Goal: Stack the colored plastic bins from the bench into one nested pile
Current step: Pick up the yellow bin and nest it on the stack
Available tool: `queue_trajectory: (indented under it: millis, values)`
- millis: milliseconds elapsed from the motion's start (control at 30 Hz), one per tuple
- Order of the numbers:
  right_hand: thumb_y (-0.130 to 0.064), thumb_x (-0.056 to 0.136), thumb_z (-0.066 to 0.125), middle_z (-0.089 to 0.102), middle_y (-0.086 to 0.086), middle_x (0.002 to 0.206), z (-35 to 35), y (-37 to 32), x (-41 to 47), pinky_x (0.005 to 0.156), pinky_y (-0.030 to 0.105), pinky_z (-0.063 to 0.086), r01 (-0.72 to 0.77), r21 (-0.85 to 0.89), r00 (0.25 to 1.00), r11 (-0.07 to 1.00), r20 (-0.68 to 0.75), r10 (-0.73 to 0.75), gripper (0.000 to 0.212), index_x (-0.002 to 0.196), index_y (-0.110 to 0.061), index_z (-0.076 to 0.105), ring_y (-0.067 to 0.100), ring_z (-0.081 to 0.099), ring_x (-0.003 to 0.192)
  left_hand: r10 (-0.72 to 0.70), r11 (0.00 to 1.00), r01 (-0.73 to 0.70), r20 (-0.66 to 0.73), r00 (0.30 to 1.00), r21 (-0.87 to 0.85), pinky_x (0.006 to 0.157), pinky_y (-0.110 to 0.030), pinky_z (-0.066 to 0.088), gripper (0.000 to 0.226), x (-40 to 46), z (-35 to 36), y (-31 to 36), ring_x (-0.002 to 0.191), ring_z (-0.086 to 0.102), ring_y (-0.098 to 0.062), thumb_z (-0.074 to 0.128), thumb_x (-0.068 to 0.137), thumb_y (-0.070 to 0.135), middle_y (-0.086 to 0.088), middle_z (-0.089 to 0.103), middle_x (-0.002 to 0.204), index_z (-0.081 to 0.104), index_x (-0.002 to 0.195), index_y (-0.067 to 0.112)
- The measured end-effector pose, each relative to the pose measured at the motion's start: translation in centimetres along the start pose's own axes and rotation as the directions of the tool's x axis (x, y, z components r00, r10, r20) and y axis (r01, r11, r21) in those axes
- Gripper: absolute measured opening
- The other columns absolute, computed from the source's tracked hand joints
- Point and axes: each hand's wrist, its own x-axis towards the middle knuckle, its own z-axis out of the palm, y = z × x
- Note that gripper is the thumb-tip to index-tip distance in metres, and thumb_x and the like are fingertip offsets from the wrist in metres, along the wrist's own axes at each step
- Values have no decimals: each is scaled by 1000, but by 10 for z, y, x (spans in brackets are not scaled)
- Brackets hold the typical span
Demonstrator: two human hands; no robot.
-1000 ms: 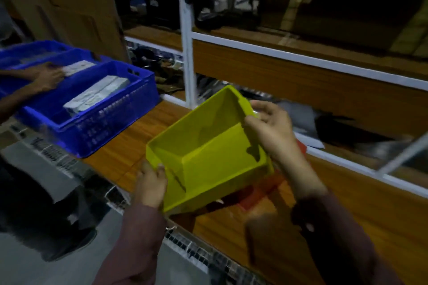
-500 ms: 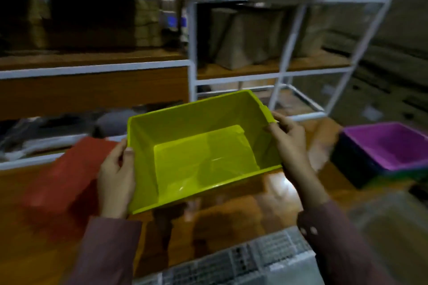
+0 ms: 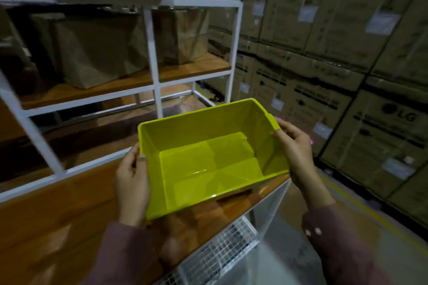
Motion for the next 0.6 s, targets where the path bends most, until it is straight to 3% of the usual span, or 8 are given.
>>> queue_trajectory:
  millis: [100,267,467,600]
  values:
    - [-6,97,65,78,-8,108,-37,12,53,75,28,60,-39,-27,999,999,-24,39,33,124,-18,78,9,73,98,-17,998,20,57,998,-57,110,-45,51,39,14,72,-2,129,63,-21,52,108,18,-4,67,142,62,145,17]
    - [-15,98,67,75,4,120,-93,28,146,78,38,59,-122,-70,992,990,-48,119,28,120,-29,78,25,71,102,-3,996,17,150,989,-93,112,-50,51,43,37,181,5,126,65,-16,54,101,34,4,70,137,64,141,25]
    - [-9,101,63,71,-6,106,-130,52,249,51,16,55,-159,-133,987,978,-10,159,28,122,-24,74,14,67,90,-3,1000,3,207,978,0,110,-56,51,55,55,278,-22,130,64,-19,49,97,61,5,67,140,57,147,40]
    - [-18,103,63,75,2,114,-141,96,307,64,28,59,-198,-154,973,968,88,213,25,121,-27,76,21,71,99,-62,998,56,175,983,39,106,-54,55,50,54,317,-32,125,68,-15,51,96,58,11,71,135,59,144,45]
